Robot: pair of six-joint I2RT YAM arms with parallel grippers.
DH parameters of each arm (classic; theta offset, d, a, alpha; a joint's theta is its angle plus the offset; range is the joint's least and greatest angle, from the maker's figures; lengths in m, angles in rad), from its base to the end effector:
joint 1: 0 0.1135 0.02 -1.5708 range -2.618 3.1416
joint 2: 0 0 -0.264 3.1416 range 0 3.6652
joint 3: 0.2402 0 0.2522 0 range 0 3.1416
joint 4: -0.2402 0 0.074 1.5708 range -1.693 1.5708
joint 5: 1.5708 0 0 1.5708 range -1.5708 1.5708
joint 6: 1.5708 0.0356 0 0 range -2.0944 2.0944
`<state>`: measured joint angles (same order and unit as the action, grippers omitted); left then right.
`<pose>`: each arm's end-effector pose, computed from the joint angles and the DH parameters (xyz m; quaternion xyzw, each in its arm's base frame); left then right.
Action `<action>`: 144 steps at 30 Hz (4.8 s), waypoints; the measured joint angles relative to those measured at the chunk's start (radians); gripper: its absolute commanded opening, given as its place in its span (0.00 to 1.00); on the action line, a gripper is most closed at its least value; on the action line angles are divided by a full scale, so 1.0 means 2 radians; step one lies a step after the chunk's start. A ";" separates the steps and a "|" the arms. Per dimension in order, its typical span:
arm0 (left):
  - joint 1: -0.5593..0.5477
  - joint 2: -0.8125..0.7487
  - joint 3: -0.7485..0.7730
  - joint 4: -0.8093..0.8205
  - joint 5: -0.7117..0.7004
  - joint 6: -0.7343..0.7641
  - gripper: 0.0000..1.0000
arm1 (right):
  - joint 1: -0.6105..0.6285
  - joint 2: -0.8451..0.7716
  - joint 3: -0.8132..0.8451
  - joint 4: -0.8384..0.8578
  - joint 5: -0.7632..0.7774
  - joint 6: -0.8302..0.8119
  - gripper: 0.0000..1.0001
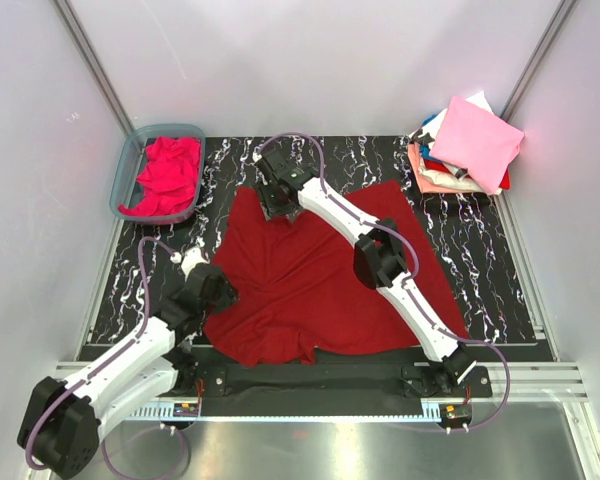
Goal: Fold and stack the t-shirts
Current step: Flatten the tshirt out
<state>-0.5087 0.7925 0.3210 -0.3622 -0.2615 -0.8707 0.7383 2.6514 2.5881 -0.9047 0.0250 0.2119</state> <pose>0.1381 -0.0665 0.1634 -0.2127 0.9013 -0.1335 0.3529 0.4172 0.3785 0.1919 -0.2448 0.9229 0.1252 0.2694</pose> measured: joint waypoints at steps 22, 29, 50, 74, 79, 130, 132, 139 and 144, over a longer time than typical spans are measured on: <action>0.035 0.046 -0.032 0.080 0.054 -0.010 0.33 | 0.013 0.041 0.009 0.093 0.065 -0.018 0.55; 0.035 0.045 -0.033 0.081 0.054 -0.009 0.31 | 0.021 0.041 0.009 0.100 0.076 -0.024 0.51; 0.035 0.047 -0.033 0.081 0.055 -0.009 0.28 | 0.024 0.041 -0.013 0.120 0.113 -0.043 0.19; 0.035 0.050 -0.033 0.082 0.056 -0.009 0.25 | 0.003 -0.009 -0.050 0.124 0.132 -0.065 0.02; 0.035 0.050 -0.033 0.082 0.056 -0.009 0.25 | -0.009 -0.015 -0.058 0.125 0.124 -0.059 0.03; 0.068 0.621 0.632 -0.018 0.194 0.173 0.69 | -0.276 -0.325 -0.421 0.240 0.031 0.055 0.54; 0.072 0.651 0.648 -0.025 0.206 0.173 0.69 | -0.279 -0.300 -0.431 0.232 0.029 0.060 0.52; 0.075 0.708 0.688 -0.052 0.213 0.174 0.71 | -0.276 -0.204 -0.404 0.180 0.028 0.066 0.52; 0.079 0.786 0.825 -0.122 0.192 0.189 0.74 | -0.282 -0.167 -0.351 0.152 0.029 0.074 0.55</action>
<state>-0.3515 2.3653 1.9709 -0.6060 0.1215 -0.4927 0.1738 2.3169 1.8858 -0.6003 0.0830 0.3599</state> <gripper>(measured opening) 0.730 0.539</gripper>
